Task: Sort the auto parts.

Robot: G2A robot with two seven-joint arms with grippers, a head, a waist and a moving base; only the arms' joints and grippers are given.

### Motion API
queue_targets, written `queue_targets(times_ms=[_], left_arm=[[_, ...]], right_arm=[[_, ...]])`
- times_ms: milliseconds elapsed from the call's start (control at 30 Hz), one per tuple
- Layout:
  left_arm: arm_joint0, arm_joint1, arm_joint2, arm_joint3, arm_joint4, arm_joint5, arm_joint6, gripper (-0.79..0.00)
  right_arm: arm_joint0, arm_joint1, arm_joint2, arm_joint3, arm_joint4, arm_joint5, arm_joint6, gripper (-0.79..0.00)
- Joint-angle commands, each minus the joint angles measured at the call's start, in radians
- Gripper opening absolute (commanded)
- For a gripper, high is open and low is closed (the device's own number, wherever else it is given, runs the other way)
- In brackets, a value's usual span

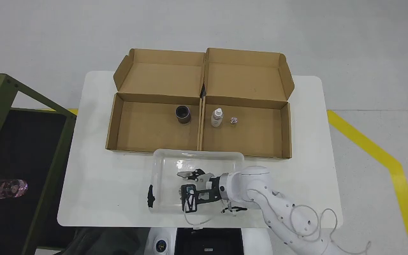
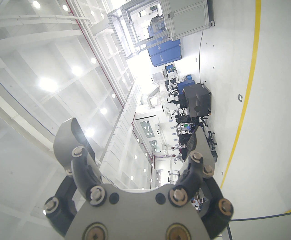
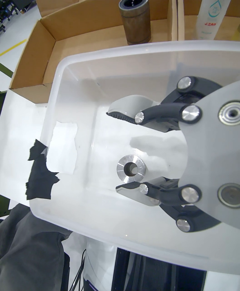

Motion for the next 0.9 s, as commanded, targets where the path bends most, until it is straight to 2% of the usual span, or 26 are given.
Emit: queue_targets(times_ms=[0, 300, 633, 767, 867], left_arm=[[0.0, 0.0, 0.0, 0.0, 0.0, 0.0, 0.0, 0.0], [0.0, 0.0, 0.0, 0.0, 0.0, 0.0, 0.0, 0.0], [0.0, 0.0, 0.0, 0.0, 0.0, 0.0, 0.0, 0.0], [0.0, 0.0, 0.0, 0.0, 0.0, 0.0, 0.0, 0.0], [0.0, 0.0, 0.0, 0.0, 0.0, 0.0, 0.0, 0.0]], right_arm=[[0.005, -0.001, -0.006, 0.012, 0.001, 0.002, 0.001, -0.296], [0.032, -0.006, -0.037, 0.066, 0.011, 0.015, 0.013, -0.311], [0.063, -0.015, -0.072, 0.111, 0.028, 0.025, 0.025, -0.4], [0.076, -0.019, -0.085, 0.124, 0.034, 0.027, 0.028, -0.48], [0.085, -0.021, -0.092, 0.132, 0.04, 0.028, 0.029, -0.656]])
